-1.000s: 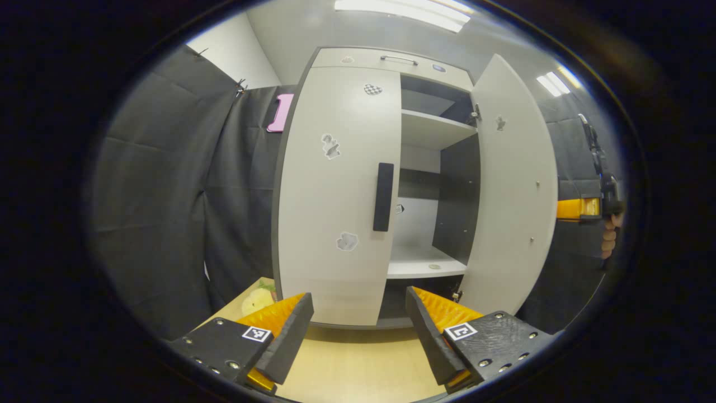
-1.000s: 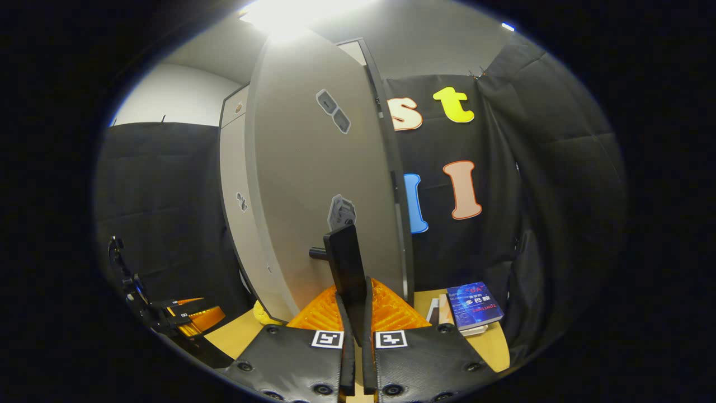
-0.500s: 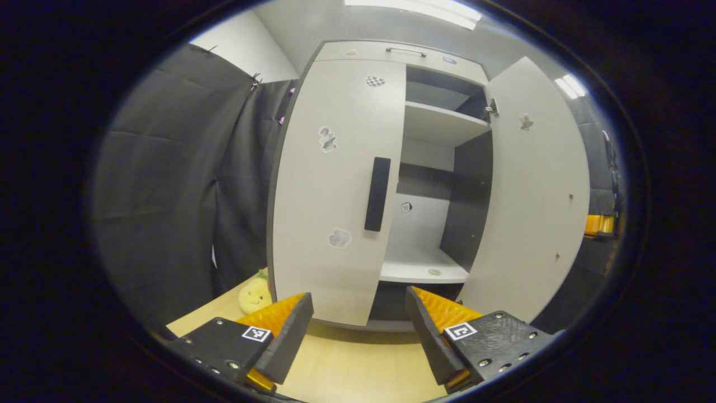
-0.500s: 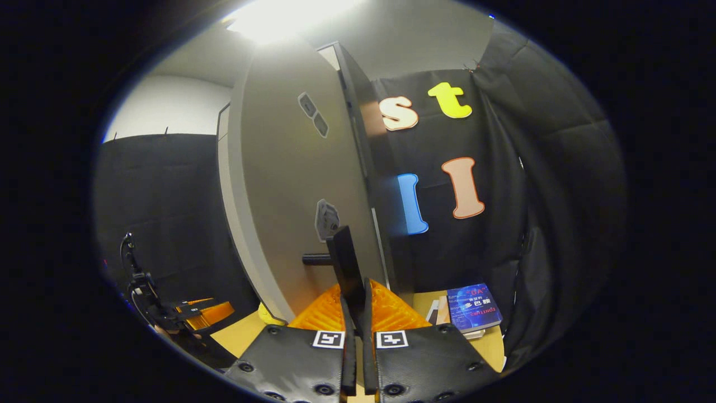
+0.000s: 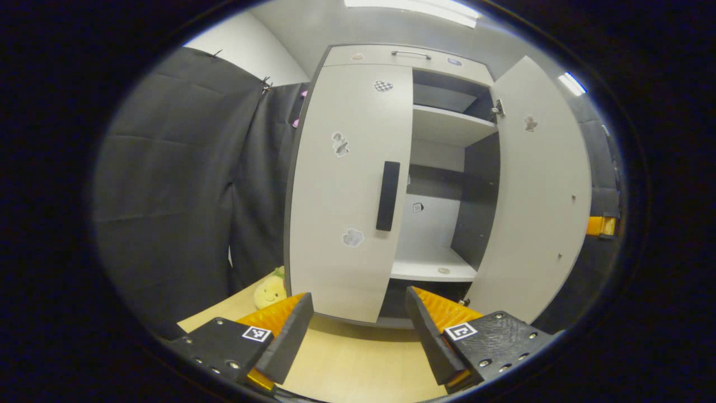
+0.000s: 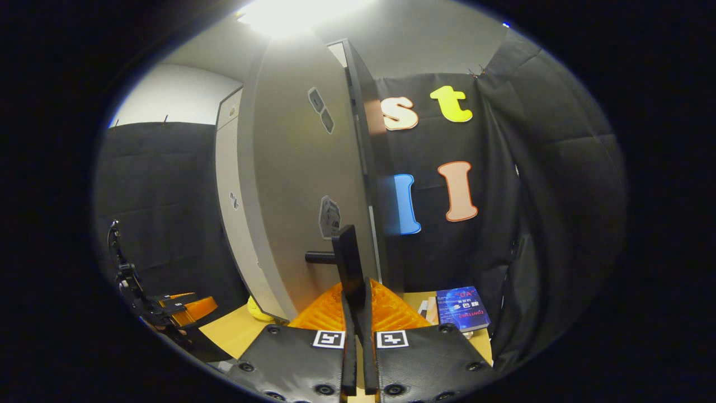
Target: Open the right door of the double-door shoe cabinet with the right hand, and open the left door with the left hand.
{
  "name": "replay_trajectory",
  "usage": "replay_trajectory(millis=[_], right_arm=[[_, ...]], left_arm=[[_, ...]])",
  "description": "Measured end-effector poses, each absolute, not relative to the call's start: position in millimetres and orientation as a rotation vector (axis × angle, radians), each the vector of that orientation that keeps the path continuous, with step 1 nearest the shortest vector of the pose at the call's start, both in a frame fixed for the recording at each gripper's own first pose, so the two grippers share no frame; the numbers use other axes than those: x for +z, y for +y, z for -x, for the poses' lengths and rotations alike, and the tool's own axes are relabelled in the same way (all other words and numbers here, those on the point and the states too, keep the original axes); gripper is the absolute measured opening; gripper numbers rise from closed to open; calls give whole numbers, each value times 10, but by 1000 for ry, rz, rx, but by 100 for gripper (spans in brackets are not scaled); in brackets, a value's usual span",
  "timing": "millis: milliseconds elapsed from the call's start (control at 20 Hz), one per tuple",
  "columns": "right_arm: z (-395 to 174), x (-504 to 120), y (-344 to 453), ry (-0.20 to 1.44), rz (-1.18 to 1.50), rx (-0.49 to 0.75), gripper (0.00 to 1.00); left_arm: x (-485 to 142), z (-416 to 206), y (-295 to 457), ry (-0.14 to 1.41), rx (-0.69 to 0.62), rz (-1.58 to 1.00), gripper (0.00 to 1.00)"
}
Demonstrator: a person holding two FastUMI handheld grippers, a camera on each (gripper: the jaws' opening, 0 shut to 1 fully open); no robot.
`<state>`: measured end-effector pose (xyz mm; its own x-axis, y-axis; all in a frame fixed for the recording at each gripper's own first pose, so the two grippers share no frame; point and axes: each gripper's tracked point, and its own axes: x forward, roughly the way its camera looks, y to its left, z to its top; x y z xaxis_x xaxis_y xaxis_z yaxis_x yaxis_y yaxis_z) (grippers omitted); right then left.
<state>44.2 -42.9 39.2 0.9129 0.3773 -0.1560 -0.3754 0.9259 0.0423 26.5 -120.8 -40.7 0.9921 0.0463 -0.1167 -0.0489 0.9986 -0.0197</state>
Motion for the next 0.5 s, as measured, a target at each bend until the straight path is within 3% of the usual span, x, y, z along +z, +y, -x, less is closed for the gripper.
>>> replay_trajectory(millis=[100, 150, 500], right_arm=[[-414, 404, -452, 171, 0, 323, 3], [-369, 401, -455, 174, 9, 300, 7], [142, 392, -644, 169, -40, 142, 6]], left_arm=[[-350, -248, -1120, 107, 18, 15, 96], [-338, -239, -1046, 104, 10, 15, 96], [-93, -167, -633, 50, -94, -4, 96]])
